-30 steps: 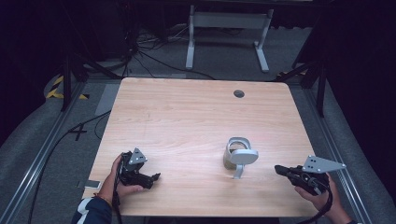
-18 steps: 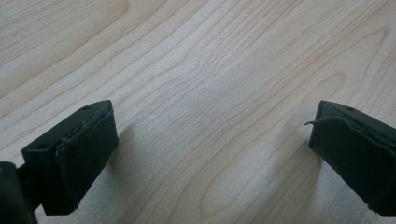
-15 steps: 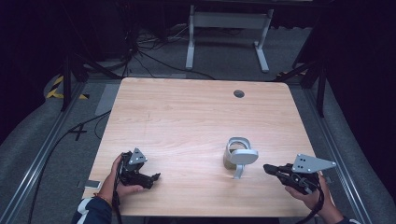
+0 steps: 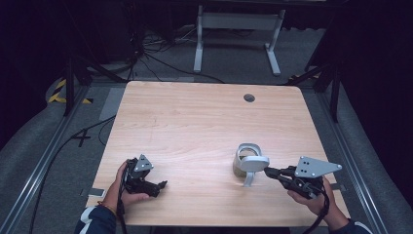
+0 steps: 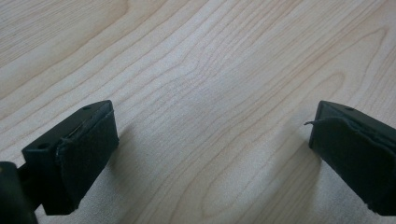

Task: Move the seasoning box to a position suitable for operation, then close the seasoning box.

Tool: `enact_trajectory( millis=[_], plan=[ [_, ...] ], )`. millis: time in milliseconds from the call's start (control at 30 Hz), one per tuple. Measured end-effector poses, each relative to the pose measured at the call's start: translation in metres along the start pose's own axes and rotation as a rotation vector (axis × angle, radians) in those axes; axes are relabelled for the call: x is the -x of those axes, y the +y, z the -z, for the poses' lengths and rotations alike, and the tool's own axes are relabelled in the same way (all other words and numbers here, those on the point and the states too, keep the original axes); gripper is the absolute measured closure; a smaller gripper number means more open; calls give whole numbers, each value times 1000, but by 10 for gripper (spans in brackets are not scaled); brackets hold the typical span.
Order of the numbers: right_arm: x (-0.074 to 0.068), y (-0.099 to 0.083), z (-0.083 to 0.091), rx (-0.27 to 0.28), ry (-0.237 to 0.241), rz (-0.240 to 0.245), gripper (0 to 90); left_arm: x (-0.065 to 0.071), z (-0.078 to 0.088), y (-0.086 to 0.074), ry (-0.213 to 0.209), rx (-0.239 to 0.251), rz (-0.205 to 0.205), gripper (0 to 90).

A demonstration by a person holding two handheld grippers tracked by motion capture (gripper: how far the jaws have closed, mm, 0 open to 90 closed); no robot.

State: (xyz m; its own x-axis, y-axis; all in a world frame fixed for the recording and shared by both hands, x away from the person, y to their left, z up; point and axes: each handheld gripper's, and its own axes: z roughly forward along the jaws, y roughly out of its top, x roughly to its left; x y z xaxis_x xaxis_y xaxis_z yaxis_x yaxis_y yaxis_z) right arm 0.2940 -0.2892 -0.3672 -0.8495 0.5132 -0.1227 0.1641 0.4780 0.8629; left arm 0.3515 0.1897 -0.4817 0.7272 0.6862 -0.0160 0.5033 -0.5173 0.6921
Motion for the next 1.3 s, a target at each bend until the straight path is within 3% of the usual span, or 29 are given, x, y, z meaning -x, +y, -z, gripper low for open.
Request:
enact_trajectory(
  millis=[1300],
  plan=[
    [6,12,-6,2,-31,16,899,0,1,0,7,-3,-1,18]
  ],
)
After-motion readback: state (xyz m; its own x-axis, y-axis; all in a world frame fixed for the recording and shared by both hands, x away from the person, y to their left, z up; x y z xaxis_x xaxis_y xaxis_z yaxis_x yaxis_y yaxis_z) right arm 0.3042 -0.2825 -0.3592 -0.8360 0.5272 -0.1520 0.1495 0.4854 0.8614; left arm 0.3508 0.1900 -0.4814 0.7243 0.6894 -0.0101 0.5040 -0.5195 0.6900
